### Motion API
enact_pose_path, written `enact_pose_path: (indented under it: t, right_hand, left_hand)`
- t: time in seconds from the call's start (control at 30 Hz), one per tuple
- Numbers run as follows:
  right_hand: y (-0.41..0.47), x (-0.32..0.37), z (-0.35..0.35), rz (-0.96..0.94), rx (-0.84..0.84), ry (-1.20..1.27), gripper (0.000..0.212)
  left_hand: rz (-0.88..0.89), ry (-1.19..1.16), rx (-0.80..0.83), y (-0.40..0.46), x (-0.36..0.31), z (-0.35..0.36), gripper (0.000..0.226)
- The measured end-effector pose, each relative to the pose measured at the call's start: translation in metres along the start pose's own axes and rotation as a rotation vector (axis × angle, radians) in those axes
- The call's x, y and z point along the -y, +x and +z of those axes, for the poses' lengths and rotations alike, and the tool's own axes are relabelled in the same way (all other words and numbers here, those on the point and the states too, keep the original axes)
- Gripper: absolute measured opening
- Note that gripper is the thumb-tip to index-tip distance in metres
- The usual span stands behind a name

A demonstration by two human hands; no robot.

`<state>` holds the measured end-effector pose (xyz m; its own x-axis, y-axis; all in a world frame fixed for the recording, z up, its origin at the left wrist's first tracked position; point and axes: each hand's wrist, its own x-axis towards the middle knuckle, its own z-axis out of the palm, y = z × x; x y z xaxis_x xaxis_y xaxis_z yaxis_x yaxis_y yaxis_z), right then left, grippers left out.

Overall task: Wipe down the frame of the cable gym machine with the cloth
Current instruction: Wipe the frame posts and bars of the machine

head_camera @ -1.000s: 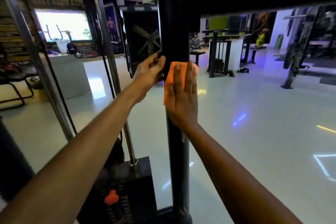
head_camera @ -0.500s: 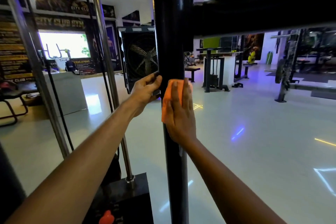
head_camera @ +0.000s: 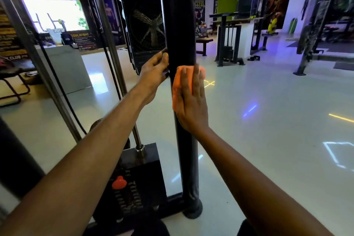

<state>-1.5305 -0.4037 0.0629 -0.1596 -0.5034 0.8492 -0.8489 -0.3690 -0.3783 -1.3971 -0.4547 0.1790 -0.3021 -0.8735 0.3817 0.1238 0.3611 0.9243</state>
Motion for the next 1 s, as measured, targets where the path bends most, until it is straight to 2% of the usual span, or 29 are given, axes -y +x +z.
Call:
enact_pose_path:
  t: [0.17, 0.3, 0.43, 0.53, 0.67, 0.73, 0.9, 1.0]
  right_hand:
    - [-0.095, -0.032, 0.017, 0.038, 0.128, -0.016, 0.098]
    - [-0.039, -0.016, 0.013, 0.056, 0.042, 0.067, 0.083]
    - [0.001, -0.008, 0.012, 0.030, -0.029, 0.049, 0.073]
    - [-0.053, -0.026, 0.024, 0.005, -0.026, 0.013, 0.080]
    - [-0.138, -0.050, 0.038, 0.085, 0.122, 0.012, 0.101]
    - [-0.124, -0.048, 0.038, 0.103, 0.119, 0.045, 0.094]
    - [-0.050, -0.031, 0.030, 0.093, -0.013, 0.135, 0.077]
    - [-0.084, -0.041, 0.031, 0.090, 0.036, 0.100, 0.077]
  left_hand:
    - [-0.050, 0.047, 0.021, -0.018, 0.039, 0.003, 0.041]
    - [-0.042, 0.068, 0.027, -0.023, 0.046, 0.004, 0.045]
    - [-0.037, 0.059, 0.019, -0.025, 0.052, 0.006, 0.044]
    - [-0.032, 0.062, 0.019, -0.028, 0.069, 0.005, 0.046]
    - [-0.056, 0.056, 0.022, -0.039, 0.098, 0.007, 0.047]
    - [-0.069, 0.055, 0.020, -0.041, 0.105, 0.007, 0.047]
    - [-0.091, 0.071, 0.020, -0.039, 0.106, 0.005, 0.049]
    - [-0.087, 0.050, 0.034, -0.041, 0.106, 0.006, 0.050]
